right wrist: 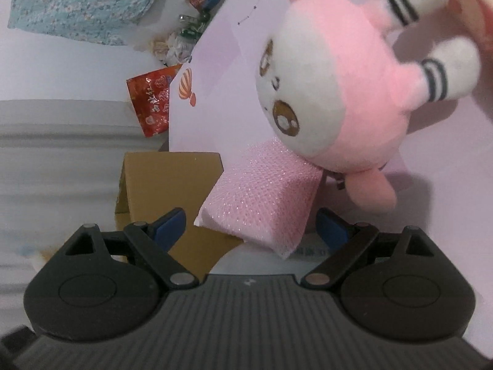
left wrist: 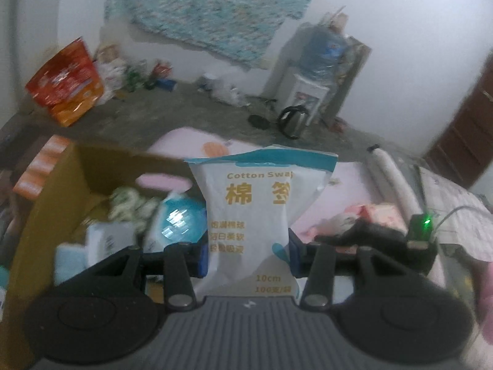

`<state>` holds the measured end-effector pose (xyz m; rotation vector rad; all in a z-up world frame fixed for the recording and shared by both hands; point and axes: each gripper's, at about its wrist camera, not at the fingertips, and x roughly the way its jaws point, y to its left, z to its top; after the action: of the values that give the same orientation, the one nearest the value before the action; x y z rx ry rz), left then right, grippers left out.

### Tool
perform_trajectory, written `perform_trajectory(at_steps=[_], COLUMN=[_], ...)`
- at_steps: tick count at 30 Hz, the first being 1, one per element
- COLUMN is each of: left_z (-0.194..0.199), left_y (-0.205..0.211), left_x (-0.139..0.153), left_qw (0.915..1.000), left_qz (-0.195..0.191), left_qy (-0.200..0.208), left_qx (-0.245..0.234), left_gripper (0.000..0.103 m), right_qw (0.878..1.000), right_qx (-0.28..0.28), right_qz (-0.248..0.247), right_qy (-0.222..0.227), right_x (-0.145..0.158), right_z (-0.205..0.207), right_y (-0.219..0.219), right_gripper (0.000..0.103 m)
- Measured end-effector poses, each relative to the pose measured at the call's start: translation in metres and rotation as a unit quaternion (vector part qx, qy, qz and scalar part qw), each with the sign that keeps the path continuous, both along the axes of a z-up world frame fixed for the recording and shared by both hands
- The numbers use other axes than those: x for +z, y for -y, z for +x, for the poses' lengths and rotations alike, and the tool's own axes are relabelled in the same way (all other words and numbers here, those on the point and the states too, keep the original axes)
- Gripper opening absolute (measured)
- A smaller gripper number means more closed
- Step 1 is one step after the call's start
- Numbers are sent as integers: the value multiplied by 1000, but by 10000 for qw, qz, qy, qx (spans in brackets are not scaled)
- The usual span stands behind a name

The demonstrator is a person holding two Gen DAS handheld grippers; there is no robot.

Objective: Organize soft objects
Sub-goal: 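Carry the swab bag toward the cardboard box with the left gripper while the right grasps the pink mesh pad, then lower the swab bag into the box and open the left gripper while the right carries the pink pad over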

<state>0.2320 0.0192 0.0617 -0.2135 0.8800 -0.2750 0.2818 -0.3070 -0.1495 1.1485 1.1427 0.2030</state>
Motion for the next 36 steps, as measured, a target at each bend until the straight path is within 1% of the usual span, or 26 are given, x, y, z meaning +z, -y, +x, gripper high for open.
perform_trajectory(at_steps=[2,4,6,9,10,11,13,16,18,20,24,27,30,32,34,36], left_z=[-3,-5,-5,-4,-6,-7,-8,-9,-9,-7,-9,-7,-6,-6,-4,-4], left_y=[-12,-21,-27,-34,-37,-41,-44,-48,-50,-49,-46,-43,-42,-44,-44,-44], left_x=[-12,-29,-46,-67,-75,-83,-97,-107,-111,-114,-116,-118,-119,-119,-120,-120], left_qw=[9998,9989,9973,9940,9929,9913,9889,9881,9884,9881,9905,9909,9908,9908,9906,9906], left_qz=[37,64,56,9,-11,-22,-7,145,211,248,399,474,508,468,430,422], left_qy=[-176,-439,-707,-1076,-1174,-1290,-1449,-1466,-1433,-1449,-1279,-1243,-1248,-1261,-1287,-1296], left_qx=[100,166,164,191,213,252,340,432,455,443,321,216,143,142,143,139], left_gripper=[47,47,47,47,47,47,47,47,47,47,47,47,47,48,49,49], right_qw=[9999,9997,9994,9986,9979,9972,9955,9925,9910,9900,9867,9826,9755,9681,9571,9417], right_qx=[-82,-189,-271,-453,-549,-620,-731,-859,-874,-848,-737,-508,14,499,1038,1557], right_qz=[67,123,203,258,321,371,497,615,633,538,334,160,-59,-283,-656,-1168], right_qy=[18,11,-9,84,140,190,333,607,795,991,1407,1778,2201,2439,2624,2743], right_x=[-6,-10,-13,-12,-11,-9,-4,8,20,33,68,100,137,161,181,194], right_z=[-1,0,-2,-7,-10,-13,-18,-22,-27,-33,-50,-65,-79,-86,-92,-97], right_y=[1,0,0,2,3,5,8,12,13,16,21,20,6,-15,-40,-69], right_gripper=[83,65,61,55,52,51,46,36,35,35,35,35,35,35,35,35])
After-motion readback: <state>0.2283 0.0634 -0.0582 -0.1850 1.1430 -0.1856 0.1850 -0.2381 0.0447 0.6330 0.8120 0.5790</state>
